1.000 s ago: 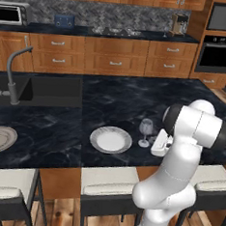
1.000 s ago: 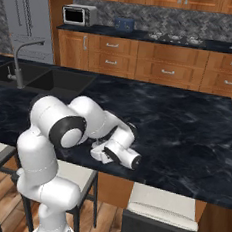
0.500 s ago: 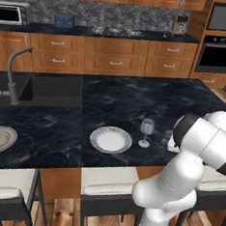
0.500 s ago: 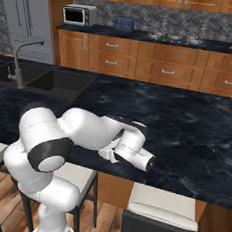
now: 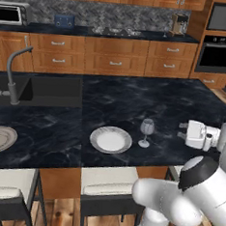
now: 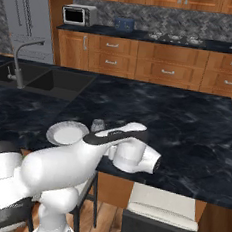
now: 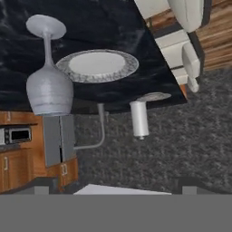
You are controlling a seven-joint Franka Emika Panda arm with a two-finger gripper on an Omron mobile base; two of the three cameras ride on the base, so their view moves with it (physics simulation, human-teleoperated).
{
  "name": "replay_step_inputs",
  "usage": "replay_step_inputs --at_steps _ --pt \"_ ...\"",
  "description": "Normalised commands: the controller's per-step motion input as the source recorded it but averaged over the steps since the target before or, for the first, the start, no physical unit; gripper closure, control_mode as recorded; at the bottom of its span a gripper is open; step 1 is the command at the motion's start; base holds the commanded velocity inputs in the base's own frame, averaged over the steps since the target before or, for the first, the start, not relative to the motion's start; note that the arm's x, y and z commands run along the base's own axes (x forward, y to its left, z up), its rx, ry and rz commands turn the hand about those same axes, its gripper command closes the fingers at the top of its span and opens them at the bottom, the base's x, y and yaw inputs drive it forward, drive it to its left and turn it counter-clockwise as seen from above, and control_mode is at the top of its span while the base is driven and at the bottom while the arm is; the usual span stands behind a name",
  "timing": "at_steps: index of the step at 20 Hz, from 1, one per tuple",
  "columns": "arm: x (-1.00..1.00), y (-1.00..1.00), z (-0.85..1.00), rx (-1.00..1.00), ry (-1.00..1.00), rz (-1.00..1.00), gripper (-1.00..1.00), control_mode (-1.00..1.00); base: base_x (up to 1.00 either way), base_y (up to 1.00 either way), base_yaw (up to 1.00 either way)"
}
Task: Retrieve the wine glasses from the counter and place one next to each plate.
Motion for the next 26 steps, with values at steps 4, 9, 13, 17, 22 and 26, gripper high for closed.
replay_step_inputs --at_steps 4,9,13,17,22,26 --pt "-0.94 0.37 1.0 0.09 -0.14 0.04 -1.0 -1.0 0.0 0.0 0.0" --pt "-0.79 0.23 1.0 0.08 -0.2 0.11 -1.0 -1.0 0.0 0.0 0.0" --pt "-0.86 0.41 0.94 0.1 -0.14 0.16 -1.0 -1.0 0.0 0.0 0.0" --pt "-1.0 0.66 0.66 0.09 -0.21 0.19 -1.0 -1.0 0.0 0.0 0.0" --pt "-1.0 0.37 0.57 0.14 -0.22 0.17 -1.0 -1.0 0.0 0.0 0.0" --pt "0.0 0.0 0.0 0.0 0.0 0.0 -1.0 1.0 -1.0 0.0 0.04"
